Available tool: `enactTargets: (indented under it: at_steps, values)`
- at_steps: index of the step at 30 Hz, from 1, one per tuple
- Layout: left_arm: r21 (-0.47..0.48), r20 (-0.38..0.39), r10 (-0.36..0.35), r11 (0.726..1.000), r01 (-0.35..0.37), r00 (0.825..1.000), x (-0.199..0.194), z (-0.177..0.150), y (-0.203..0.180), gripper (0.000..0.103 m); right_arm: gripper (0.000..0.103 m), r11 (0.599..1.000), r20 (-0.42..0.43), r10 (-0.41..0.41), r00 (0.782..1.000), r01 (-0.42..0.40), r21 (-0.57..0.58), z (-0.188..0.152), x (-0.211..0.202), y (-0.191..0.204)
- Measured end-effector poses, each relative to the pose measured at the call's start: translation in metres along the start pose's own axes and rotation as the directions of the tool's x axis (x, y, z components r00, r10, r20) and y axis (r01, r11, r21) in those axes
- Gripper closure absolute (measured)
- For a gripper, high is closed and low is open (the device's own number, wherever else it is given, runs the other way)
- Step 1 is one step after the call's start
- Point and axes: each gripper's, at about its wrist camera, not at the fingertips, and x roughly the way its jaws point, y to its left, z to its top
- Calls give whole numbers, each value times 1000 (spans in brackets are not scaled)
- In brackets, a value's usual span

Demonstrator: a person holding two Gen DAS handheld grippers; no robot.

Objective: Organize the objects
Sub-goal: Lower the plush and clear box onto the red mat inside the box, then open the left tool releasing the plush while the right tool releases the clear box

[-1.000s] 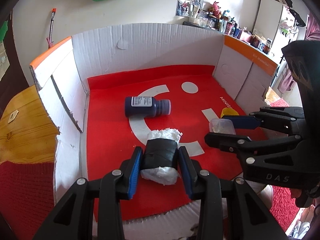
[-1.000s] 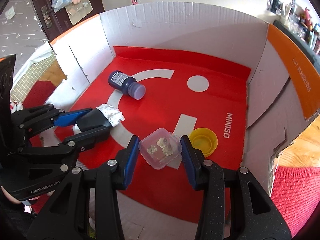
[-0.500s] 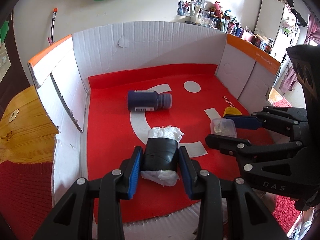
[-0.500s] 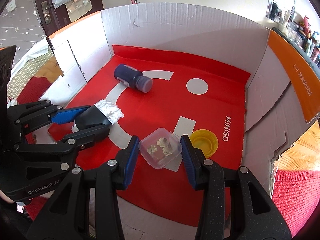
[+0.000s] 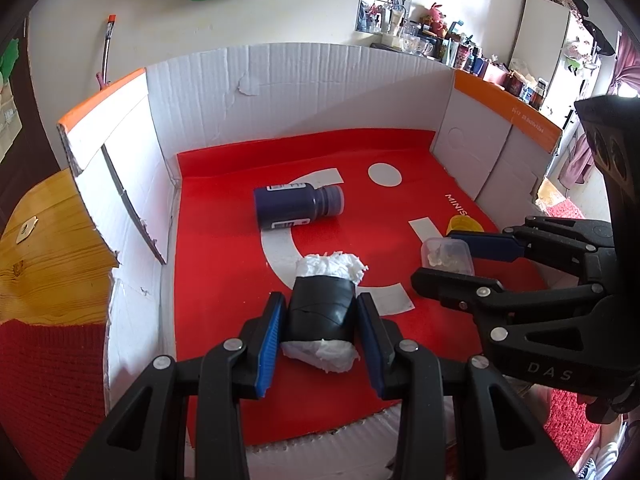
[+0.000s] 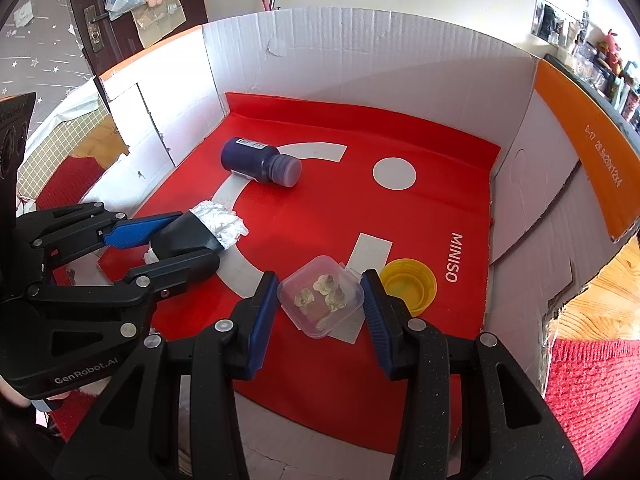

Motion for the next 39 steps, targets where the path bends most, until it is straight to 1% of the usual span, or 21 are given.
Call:
enactTargets:
  at_steps: [5, 12, 14, 17, 22, 24, 26, 28, 32, 39]
  values:
    - [-6, -1, 0, 1000, 0, 1000, -1, 0, 2, 65, 62, 1000, 5, 5, 1000, -5, 7, 1, 0, 0]
    - [-28, 10, 1, 1000, 0, 1000, -5, 0, 6, 60, 61, 999, 19, 26, 999, -27, 33, 0, -1, -3]
    - [-24, 16, 3, 1000, -2, 1000, -7, 0, 5, 59, 57, 999, 21, 30, 999, -30, 32, -1, -2, -2]
    - [-14, 29, 10, 1000, -10, 1000, -10, 0, 3, 55, 53, 999, 24, 26, 999, -26, 25, -2, -2, 1]
    - [2, 43, 18, 1000, -18, 999, -14, 0, -1, 53, 52, 999, 29, 23, 999, -23, 24, -4, -4, 2]
    - [3, 46, 20, 1000, -20, 999, -15, 0, -2, 53, 49, 999, 33, 24, 999, -25, 27, -4, -5, 2]
    - [0, 48, 20, 1000, -20, 999, -16, -1, -2, 51, 47, 999, 36, 24, 999, -24, 25, -5, -7, 3]
    - [-5, 52, 22, 1000, -22, 998, -18, -2, -1, 48, 46, 1000, 40, 22, 999, -23, 21, -6, -8, 4]
    - [-9, 59, 24, 1000, -23, 998, -24, -3, 0, 47, 43, 1000, 52, 19, 998, -20, 19, -8, -13, 7]
    - [-17, 80, 31, 999, -29, 996, -35, -7, 1, 38, 38, 999, 78, 26, 997, -28, 25, -12, -25, 9]
